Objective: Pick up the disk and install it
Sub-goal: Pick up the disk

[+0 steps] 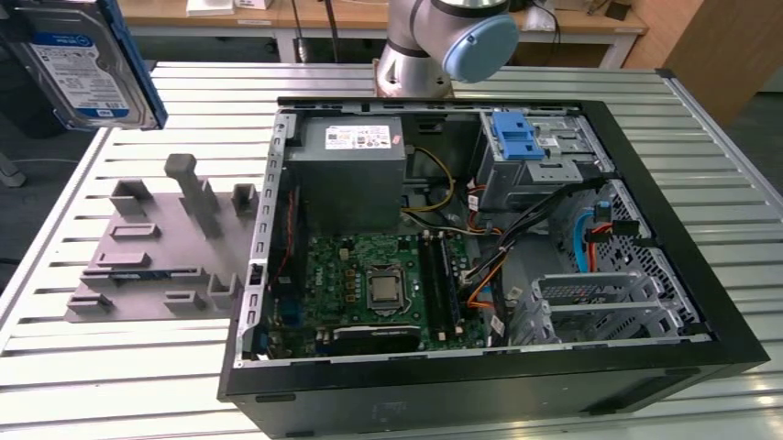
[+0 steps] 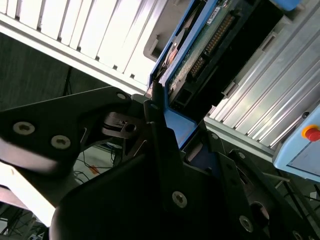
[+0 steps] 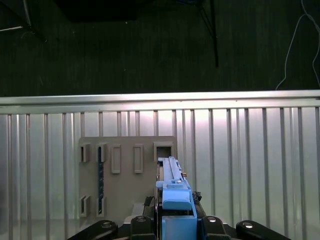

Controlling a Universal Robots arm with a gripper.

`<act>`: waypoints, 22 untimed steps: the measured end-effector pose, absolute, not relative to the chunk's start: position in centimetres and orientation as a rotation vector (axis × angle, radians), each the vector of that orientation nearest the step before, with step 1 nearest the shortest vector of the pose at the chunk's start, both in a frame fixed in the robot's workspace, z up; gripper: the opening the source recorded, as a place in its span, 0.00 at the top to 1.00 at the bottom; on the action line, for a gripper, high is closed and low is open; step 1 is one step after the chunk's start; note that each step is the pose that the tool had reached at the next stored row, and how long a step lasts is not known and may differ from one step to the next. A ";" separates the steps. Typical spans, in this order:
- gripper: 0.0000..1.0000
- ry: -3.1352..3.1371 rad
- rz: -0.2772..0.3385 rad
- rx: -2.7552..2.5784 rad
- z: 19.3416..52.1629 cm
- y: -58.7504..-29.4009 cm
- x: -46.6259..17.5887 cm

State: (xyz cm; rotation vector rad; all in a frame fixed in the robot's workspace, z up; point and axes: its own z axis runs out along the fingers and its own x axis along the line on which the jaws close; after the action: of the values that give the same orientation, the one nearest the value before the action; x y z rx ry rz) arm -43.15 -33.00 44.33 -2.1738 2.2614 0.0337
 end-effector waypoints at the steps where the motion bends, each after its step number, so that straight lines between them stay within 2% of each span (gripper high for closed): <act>1: 0.63 2.261 0.034 -2.174 44.4 -33.0 -43.1; 22: 0.63 2.261 0.033 -2.174 45.1 -33.0 -43.1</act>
State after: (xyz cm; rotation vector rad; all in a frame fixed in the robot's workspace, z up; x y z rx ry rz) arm -43.15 -33.00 45.10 -2.1736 2.2612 0.0335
